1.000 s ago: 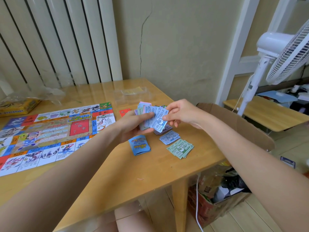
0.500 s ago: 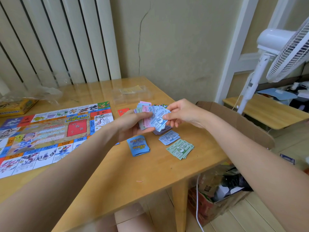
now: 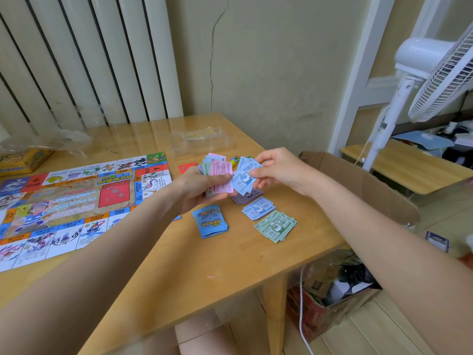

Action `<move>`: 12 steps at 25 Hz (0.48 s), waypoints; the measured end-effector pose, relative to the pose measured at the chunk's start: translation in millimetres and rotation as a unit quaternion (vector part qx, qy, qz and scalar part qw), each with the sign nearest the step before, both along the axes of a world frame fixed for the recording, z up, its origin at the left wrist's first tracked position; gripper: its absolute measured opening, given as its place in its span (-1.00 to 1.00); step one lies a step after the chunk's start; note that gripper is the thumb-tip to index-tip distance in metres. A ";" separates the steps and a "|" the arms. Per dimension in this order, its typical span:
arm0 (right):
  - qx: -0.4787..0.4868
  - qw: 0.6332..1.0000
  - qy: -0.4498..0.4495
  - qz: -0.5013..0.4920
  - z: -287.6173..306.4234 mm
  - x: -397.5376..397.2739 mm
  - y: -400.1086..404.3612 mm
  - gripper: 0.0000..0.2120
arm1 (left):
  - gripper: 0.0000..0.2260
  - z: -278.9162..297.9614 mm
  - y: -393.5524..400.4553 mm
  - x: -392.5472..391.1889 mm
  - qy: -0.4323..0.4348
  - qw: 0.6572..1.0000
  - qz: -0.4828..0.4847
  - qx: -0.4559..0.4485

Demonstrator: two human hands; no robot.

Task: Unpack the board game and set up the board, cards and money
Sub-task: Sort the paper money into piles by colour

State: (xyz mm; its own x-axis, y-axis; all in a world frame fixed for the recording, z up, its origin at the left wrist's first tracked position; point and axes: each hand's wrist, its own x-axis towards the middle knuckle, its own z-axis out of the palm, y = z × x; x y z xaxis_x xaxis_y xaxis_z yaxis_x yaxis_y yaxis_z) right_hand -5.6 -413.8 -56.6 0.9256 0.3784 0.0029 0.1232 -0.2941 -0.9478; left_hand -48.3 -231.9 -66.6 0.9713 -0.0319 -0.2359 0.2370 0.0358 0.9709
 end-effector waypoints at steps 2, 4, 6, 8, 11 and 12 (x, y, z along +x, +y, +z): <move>0.029 0.999 -0.005 -0.017 -0.9 1.1 0.4 -0.92 | -0.92 1.8 1.8 0.6 0.018 0.999 0.012 -0.050; 0.037 0.999 -0.013 -0.016 -3.5 0.6 5.3 -0.94 | -0.92 2.8 0.9 0.9 0.029 0.995 0.017 -0.091; 0.017 1.000 -0.024 -0.002 -7.6 -0.8 10.8 -0.86 | -0.90 1.1 -1.2 2.5 0.014 0.996 0.020 -0.085; -0.050 0.996 -0.070 0.013 -11.4 0.3 12.6 -0.68 | -0.90 -1.2 -1.7 4.6 -0.006 0.998 0.026 -0.050; -0.170 0.970 -0.172 0.028 -10.4 3.8 8.8 -0.57 | -0.91 -1.9 -2.4 6.4 -0.010 0.999 0.026 -0.019; -0.191 0.964 -0.185 0.024 -8.2 3.9 7.5 -0.64 | -0.92 -1.5 -3.5 6.3 -0.010 1.000 0.025 -0.016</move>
State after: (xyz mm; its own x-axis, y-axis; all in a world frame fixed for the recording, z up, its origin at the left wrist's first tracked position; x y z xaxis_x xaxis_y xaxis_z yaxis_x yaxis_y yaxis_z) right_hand -1.6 -406.3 -64.8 0.8695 0.4598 0.1804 0.4536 -0.5987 -0.6601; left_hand -42.0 -235.4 -68.1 0.9761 0.0088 -0.2169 0.2156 0.0778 0.9734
